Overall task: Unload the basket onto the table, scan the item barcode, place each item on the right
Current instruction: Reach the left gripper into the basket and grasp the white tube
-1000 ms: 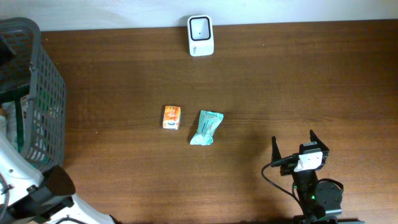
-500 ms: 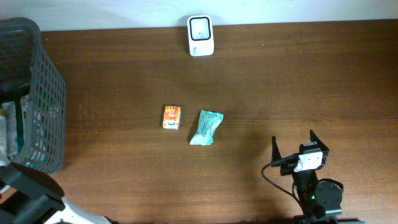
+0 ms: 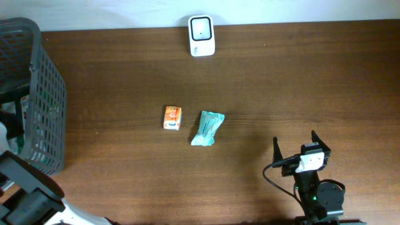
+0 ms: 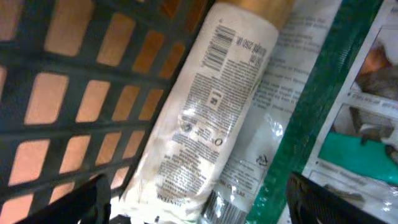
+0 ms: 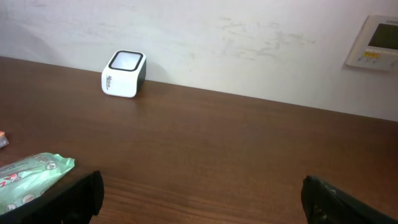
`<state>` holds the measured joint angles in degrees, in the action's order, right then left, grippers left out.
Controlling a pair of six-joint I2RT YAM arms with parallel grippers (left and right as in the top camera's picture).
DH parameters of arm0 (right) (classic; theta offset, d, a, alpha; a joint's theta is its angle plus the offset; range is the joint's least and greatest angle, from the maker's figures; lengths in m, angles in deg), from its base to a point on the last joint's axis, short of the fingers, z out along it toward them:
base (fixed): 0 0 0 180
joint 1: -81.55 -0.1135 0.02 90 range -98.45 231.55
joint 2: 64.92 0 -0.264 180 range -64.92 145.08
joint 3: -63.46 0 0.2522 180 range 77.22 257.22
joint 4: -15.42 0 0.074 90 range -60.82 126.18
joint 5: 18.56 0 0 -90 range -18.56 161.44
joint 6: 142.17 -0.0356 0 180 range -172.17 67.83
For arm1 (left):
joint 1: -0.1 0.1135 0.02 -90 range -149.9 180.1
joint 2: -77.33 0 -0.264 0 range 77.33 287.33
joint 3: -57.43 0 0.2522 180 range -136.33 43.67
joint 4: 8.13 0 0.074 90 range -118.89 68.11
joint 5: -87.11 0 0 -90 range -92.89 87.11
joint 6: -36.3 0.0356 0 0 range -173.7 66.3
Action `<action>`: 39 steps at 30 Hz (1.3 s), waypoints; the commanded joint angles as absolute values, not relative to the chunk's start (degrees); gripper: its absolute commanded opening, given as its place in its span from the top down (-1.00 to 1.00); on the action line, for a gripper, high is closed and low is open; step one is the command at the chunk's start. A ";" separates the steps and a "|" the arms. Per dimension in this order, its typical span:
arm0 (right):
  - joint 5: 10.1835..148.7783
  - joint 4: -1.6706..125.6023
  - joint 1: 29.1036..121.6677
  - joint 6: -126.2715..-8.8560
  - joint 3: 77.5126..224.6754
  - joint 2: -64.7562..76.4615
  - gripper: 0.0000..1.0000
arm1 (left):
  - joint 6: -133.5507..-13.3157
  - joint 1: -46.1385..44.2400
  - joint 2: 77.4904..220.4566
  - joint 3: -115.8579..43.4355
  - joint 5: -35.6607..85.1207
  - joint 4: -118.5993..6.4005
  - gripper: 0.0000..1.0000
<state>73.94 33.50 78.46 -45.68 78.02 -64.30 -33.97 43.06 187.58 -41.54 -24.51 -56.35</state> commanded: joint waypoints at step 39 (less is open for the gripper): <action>74.22 33.50 78.57 -45.34 77.53 -64.71 -0.96 | -35.28 45.57 180.59 -44.89 -2.07 -56.29 1.00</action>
